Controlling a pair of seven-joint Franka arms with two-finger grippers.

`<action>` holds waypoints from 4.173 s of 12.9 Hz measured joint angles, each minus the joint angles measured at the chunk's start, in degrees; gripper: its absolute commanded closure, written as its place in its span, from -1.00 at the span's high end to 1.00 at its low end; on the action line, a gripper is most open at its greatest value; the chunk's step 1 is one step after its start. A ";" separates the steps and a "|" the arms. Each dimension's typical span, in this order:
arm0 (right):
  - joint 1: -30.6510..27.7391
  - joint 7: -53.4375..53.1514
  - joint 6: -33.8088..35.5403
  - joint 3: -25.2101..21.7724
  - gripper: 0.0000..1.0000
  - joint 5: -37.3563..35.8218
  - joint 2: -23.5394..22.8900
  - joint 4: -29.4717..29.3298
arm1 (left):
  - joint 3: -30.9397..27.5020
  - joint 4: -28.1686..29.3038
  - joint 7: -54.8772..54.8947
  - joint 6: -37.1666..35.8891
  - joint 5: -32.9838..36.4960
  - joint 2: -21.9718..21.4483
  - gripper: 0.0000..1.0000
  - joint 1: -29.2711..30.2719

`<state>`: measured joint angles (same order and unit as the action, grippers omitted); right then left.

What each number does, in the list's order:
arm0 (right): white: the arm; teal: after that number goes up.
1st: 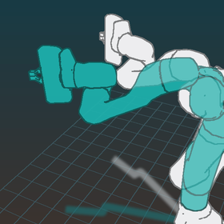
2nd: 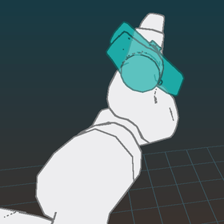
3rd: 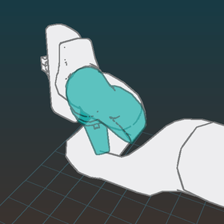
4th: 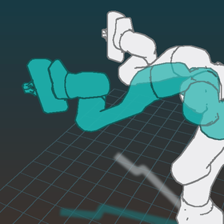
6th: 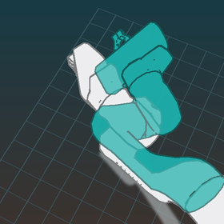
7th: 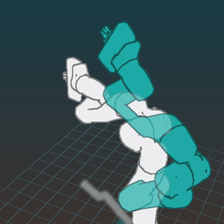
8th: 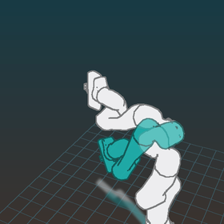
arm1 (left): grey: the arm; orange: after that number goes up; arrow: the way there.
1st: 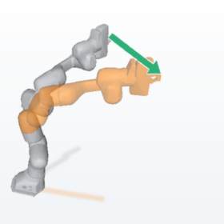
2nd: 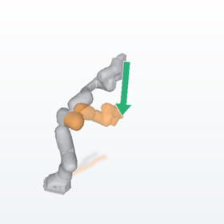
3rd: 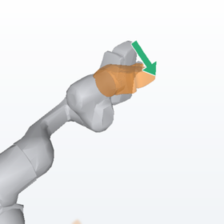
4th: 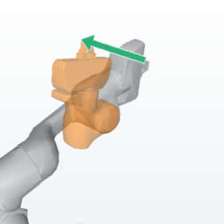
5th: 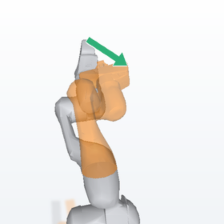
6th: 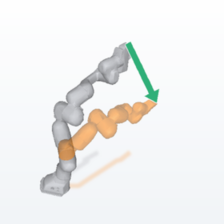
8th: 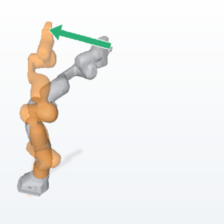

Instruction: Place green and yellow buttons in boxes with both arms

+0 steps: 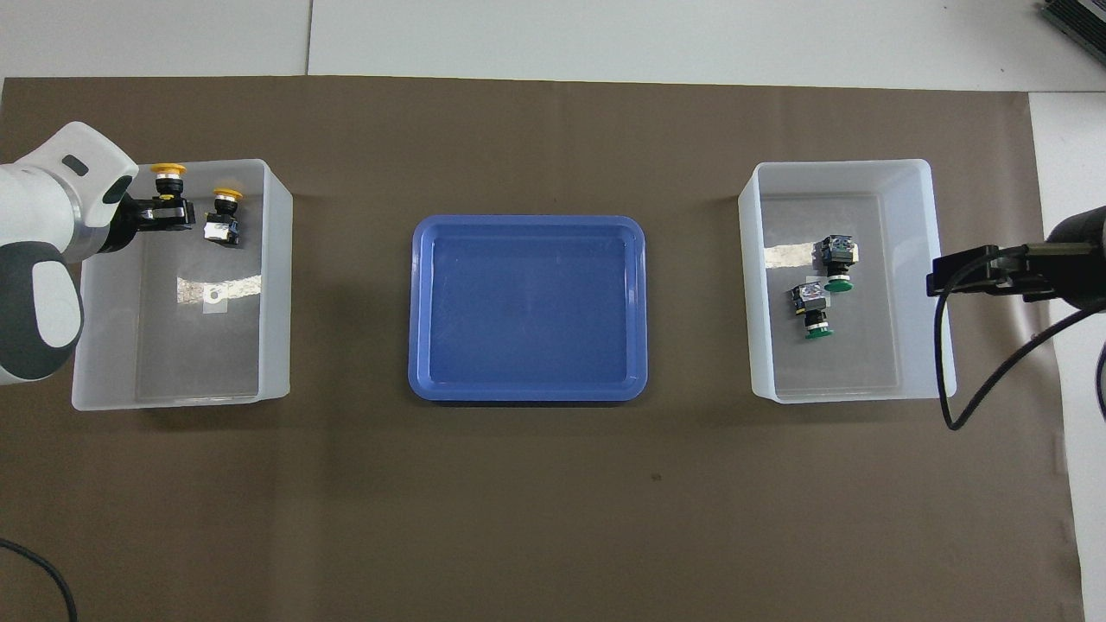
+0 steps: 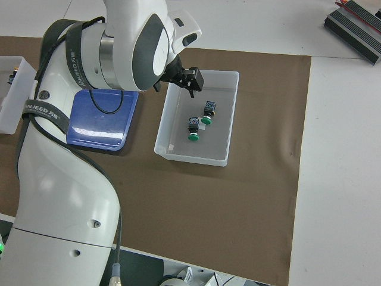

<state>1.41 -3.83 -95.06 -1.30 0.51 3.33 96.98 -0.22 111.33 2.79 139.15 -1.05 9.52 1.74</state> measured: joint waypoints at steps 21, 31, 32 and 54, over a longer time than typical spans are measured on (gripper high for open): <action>-0.16 2.91 6.04 -0.16 1.00 -1.66 -0.32 -3.57 | 1.23 1.32 11.20 16.89 0.00 11.96 1.00 3.30; 0.20 -1.41 6.19 0.18 1.00 -1.45 -0.32 -3.56 | 1.48 -0.13 10.04 -13.73 0.00 -3.51 1.00 2.13; 0.50 -1.09 6.28 0.20 1.00 -1.45 -0.32 -3.56 | 1.49 -0.08 8.87 -16.85 0.00 -5.79 1.00 1.46; 0.61 -0.18 6.27 0.11 1.00 -1.50 -0.32 -3.56 | 1.25 -19.98 0.67 -50.00 0.11 -8.73 1.00 -5.10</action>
<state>2.02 -4.01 -88.78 -1.19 -0.99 3.01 93.41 1.03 91.35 3.47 89.15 -0.94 0.78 -3.35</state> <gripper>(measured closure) 0.000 0.000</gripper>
